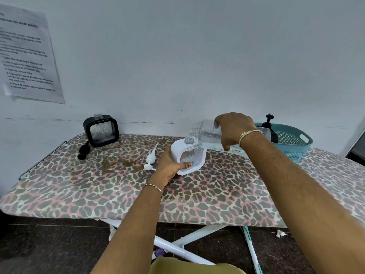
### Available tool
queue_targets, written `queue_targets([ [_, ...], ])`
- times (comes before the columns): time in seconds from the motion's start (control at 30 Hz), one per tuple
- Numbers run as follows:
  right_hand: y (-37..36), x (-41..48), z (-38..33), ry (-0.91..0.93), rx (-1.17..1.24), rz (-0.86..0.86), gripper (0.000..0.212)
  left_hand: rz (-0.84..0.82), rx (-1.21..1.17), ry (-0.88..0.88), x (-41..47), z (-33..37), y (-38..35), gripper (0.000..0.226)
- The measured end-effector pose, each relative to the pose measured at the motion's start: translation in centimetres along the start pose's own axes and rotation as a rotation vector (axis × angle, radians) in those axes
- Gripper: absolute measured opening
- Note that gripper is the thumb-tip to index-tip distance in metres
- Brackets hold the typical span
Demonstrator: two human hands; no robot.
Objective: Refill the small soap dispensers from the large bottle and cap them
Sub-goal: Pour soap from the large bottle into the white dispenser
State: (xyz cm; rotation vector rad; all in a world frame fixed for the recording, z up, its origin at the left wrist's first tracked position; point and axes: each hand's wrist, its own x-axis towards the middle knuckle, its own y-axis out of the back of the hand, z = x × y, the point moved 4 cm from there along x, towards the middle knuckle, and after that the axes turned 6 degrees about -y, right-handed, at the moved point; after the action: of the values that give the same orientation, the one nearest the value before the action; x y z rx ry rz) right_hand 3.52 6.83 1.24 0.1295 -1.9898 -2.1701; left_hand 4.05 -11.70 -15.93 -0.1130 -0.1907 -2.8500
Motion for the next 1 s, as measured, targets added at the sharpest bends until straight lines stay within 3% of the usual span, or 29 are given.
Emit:
queue_targets([
  [1.0, 0.09, -0.04, -0.1, -0.005, -0.023, -0.024, 0.073, -0.007, -0.006, -0.027, -0.41, 0.55, -0.06, 0.082],
])
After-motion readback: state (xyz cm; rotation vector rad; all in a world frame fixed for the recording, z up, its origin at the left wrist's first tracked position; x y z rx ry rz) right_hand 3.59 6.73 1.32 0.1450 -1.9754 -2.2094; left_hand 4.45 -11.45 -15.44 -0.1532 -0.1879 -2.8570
